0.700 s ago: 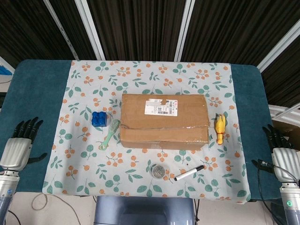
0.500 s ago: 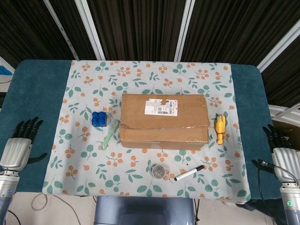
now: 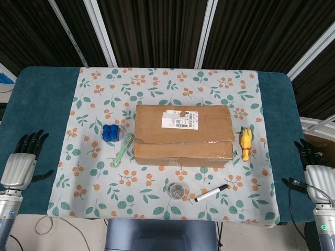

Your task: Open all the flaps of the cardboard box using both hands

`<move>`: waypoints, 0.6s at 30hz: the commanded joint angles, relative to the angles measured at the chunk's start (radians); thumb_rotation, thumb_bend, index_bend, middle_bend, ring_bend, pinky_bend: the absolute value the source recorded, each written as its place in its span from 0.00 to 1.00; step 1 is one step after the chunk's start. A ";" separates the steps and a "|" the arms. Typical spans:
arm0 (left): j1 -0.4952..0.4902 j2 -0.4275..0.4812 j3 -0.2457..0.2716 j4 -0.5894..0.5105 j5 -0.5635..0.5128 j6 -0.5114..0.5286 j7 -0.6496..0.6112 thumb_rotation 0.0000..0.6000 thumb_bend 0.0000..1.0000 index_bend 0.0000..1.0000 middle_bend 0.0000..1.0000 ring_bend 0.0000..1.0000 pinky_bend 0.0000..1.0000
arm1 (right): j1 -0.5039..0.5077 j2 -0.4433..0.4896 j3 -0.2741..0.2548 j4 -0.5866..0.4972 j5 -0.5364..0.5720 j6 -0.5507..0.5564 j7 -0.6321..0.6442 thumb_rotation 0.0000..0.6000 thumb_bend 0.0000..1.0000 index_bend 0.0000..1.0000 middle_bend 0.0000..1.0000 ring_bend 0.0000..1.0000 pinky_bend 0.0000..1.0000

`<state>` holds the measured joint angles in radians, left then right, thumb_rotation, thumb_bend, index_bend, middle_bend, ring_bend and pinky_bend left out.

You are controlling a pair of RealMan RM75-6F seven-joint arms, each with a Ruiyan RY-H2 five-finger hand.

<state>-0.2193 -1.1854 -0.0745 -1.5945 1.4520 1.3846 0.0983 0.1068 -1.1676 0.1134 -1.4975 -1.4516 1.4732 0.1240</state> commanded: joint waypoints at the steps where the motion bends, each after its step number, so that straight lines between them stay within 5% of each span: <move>1: -0.013 0.012 -0.015 -0.036 -0.004 -0.007 0.003 1.00 0.00 0.00 0.00 0.00 0.00 | -0.003 0.001 0.001 0.001 0.005 0.000 0.004 1.00 0.07 0.00 0.00 0.00 0.19; 9: -0.139 0.048 -0.124 -0.215 -0.101 -0.123 0.127 1.00 0.04 0.00 0.00 0.00 0.00 | -0.002 0.000 0.009 0.010 0.033 -0.020 0.022 1.00 0.07 0.00 0.00 0.00 0.19; 18: -0.350 -0.008 -0.247 -0.266 -0.293 -0.288 0.325 1.00 0.05 0.00 0.00 0.00 0.00 | -0.006 0.005 0.016 -0.003 0.056 -0.032 0.032 1.00 0.07 0.00 0.00 0.00 0.19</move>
<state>-0.5126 -1.1698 -0.2846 -1.8430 1.2204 1.1456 0.3801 0.1011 -1.1631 0.1291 -1.5004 -1.3959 1.4416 0.1559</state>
